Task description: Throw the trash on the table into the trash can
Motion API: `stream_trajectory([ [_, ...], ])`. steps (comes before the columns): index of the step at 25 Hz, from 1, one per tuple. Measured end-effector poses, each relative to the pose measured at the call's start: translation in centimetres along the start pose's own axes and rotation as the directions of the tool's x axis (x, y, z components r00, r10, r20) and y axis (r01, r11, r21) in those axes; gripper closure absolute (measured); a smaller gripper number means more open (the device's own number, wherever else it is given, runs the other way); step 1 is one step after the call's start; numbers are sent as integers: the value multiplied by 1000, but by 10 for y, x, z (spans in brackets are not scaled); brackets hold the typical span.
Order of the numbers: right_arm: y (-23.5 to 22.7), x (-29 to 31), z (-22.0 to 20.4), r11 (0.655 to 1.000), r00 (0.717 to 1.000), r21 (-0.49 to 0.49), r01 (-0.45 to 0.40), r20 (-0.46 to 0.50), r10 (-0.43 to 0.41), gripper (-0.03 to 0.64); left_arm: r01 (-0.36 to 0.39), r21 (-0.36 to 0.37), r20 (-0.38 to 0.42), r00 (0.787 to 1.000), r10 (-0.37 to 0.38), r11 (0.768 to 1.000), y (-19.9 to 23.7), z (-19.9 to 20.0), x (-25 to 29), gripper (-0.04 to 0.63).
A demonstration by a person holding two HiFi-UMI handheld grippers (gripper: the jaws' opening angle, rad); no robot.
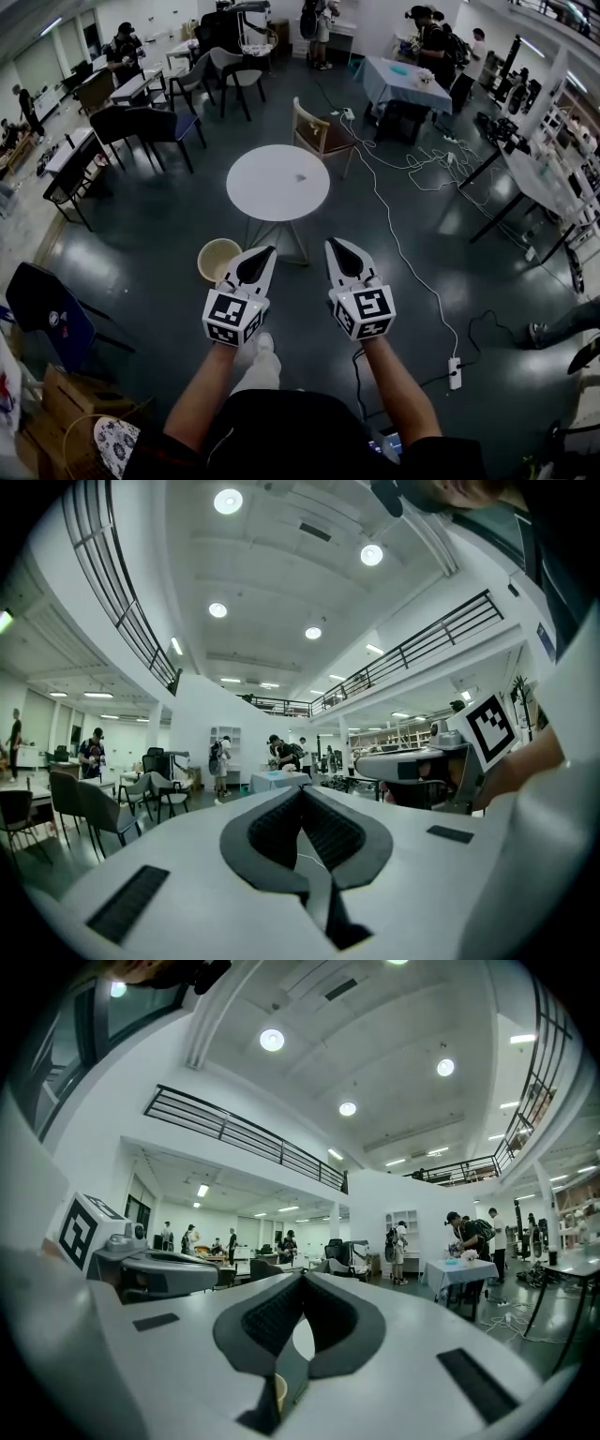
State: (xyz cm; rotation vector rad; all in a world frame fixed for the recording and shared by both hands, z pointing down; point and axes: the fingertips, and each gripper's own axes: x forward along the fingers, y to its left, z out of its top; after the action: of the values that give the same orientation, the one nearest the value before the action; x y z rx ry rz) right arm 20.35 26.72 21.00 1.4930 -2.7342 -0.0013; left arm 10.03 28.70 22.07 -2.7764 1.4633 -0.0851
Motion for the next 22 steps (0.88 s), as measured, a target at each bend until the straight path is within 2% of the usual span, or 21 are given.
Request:
stream_trajectory([
  [10, -44, 82, 5, 999, 999, 13, 32, -10, -32, 600, 28, 4, 4, 1000, -28, 1000, 59, 10, 71, 580],
  [16, -66, 132, 7, 998, 998, 5, 55, -33, -55, 600, 51, 34, -20, 999, -50, 998, 95, 13, 107, 580],
  [22, -77, 178, 10, 997, 996, -5, 82, -39, -82, 600, 72, 19, -21, 997, -72, 997, 138, 11, 134, 580],
])
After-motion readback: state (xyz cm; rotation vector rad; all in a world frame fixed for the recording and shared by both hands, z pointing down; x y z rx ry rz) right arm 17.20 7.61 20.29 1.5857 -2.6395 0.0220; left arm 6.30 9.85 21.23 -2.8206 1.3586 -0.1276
